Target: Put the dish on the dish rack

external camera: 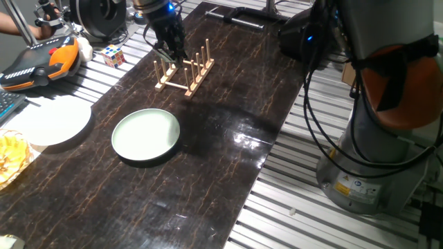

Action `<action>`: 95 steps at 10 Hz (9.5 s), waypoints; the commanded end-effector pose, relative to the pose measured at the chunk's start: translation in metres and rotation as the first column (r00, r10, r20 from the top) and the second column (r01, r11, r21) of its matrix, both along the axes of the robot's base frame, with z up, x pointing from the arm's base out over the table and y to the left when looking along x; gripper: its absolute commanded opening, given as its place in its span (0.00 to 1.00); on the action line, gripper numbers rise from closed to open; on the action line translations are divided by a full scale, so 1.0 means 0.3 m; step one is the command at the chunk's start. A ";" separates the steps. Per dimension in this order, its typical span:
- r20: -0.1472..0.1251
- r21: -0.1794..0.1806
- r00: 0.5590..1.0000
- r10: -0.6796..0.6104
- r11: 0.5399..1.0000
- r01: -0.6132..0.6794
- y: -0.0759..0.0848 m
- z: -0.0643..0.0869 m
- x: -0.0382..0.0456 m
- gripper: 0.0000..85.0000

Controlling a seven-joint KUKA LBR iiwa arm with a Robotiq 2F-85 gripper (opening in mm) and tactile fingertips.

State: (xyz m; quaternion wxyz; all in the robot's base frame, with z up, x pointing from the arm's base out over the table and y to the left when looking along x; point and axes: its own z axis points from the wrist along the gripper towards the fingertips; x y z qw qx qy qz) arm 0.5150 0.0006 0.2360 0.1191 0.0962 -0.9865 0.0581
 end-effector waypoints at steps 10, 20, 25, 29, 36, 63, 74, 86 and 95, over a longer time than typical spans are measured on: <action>0.000 0.010 1.000 0.029 1.000 -0.029 0.001 -0.002 -0.002 0.03; 0.002 0.001 1.000 -0.030 1.000 0.030 0.001 -0.002 -0.002 0.04; 0.062 0.153 0.990 -0.128 0.981 0.118 0.001 -0.002 -0.002 0.02; 0.062 0.129 0.991 -0.122 0.985 0.114 0.001 -0.002 -0.002 0.02; 0.049 0.125 0.980 -0.195 0.974 0.188 0.062 -0.053 0.054 0.36; 0.091 0.107 0.968 -0.235 0.968 0.225 0.104 -0.492 0.244 0.73; 0.118 0.193 0.969 -0.217 0.962 0.192 0.138 -0.669 0.246 0.61; 0.094 0.215 0.982 -0.161 0.967 0.138 0.114 -0.456 0.228 0.02; 0.213 -0.155 0.975 -0.056 0.984 0.091 -0.056 -0.169 0.134 0.02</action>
